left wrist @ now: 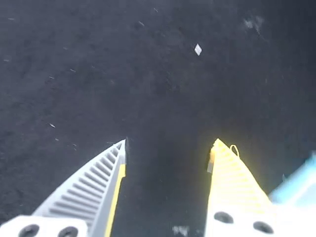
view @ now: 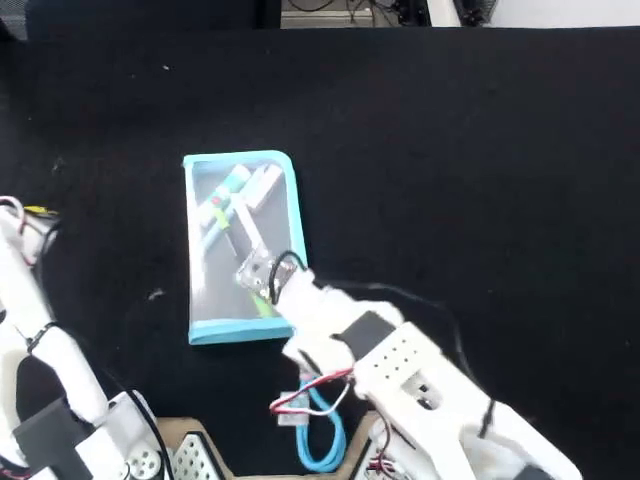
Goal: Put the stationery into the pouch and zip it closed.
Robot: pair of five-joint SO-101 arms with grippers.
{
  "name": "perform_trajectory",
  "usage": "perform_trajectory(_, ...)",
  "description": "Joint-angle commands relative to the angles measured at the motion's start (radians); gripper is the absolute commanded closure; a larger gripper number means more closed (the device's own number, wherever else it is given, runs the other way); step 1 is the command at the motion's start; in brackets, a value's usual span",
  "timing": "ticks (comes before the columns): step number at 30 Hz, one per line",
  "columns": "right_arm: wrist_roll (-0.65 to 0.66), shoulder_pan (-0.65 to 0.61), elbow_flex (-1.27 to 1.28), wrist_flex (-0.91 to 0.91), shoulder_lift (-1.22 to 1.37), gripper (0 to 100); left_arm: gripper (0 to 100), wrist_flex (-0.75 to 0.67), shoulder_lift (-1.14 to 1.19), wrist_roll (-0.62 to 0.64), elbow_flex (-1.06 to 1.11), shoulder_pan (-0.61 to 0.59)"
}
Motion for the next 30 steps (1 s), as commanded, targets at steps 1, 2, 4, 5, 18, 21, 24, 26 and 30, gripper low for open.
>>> perform_trajectory(1, 0.051, 0.069, -0.231, 0.164, -0.094, 98.8, 73, 0.034, -0.017, -0.043, -0.047, 0.093)
perform_trajectory(2, 0.06, 0.086, -0.288, 0.192, -0.096, 98.8, 73, 0.037, -0.017, -0.043, -0.047, 0.104)
perform_trajectory(4, 0.077, 0.109, -0.384, 0.229, -0.084, 98.8, 73, 0.049, -0.017, -0.043, -0.047, 0.124)
perform_trajectory(5, 0.083, 0.115, -0.42, 0.241, -0.07, 98.8, 73, 0.051, -0.017, -0.043, -0.047, 0.131)
perform_trajectory(18, 0.074, 0.112, -0.814, 0.315, 0.107, 98.8, 73, 0.064, -0.018, -0.043, -0.042, 0.142)
perform_trajectory(21, 0.074, 0.112, -0.951, 0.35, 0.163, 98.8, 73, 0.064, -0.018, -0.043, -0.042, 0.142)
perform_trajectory(24, 0.074, 0.117, -1.076, 0.377, 0.232, 98.8, 73, 0.083, -0.018, -0.044, -0.05, 0.142)
perform_trajectory(26, 0.074, 0.117, -1.144, 0.394, 0.277, 98.8, 73, 0.097, -0.02, -0.044, -0.051, 0.142)
perform_trajectory(30, 0.074, 0.117, -1.237, 0.433, 0.367, 98.8, 73, 0.095, -0.091, -0.044, -0.018, 0.165)
